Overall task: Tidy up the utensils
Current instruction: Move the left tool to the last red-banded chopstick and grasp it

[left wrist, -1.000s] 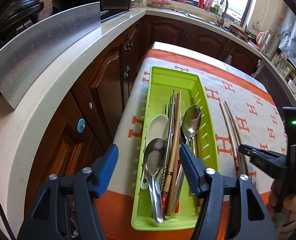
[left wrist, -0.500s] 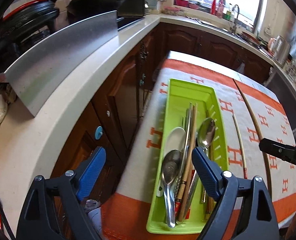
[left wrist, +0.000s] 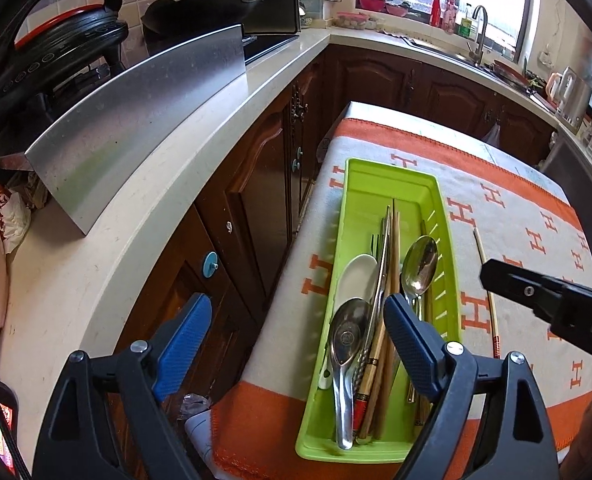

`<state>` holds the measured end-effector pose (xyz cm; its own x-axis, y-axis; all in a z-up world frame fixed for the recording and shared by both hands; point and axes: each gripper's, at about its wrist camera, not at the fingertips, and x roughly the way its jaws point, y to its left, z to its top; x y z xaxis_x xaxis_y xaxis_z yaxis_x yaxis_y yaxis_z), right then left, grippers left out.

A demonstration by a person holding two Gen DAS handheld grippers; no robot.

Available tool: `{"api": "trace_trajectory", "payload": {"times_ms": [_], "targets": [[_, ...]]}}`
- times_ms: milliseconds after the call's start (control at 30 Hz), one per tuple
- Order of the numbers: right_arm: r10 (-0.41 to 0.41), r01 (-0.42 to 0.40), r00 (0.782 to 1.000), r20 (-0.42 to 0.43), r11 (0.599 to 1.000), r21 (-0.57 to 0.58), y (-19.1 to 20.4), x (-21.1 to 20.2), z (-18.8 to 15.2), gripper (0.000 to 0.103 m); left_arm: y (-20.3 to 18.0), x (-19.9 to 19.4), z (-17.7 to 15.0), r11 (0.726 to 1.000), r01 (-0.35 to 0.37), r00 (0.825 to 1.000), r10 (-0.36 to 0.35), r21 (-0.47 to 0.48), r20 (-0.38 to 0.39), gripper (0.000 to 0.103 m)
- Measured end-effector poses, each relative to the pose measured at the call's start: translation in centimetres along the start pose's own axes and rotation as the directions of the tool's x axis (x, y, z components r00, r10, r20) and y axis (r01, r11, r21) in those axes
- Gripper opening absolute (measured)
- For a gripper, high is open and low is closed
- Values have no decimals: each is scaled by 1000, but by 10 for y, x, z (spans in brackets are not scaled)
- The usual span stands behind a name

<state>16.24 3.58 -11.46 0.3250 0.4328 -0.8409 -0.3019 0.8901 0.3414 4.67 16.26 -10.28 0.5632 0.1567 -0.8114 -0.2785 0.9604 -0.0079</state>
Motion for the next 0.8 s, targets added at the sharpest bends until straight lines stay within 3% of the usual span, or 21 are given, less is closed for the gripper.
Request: {"api": "trace_trajectory", "payload": {"times_ms": [300,800], "targets": [[-46,47,998,48,999,-13,-39,-33,-16,22,-32,-8,-2,998,-4,1000,5,69,-6,87],[-102,93,991,92,991,96,-154,-80,-62,23,-129,-24,-8,973,25,999,-17,228,-35,88]]}}
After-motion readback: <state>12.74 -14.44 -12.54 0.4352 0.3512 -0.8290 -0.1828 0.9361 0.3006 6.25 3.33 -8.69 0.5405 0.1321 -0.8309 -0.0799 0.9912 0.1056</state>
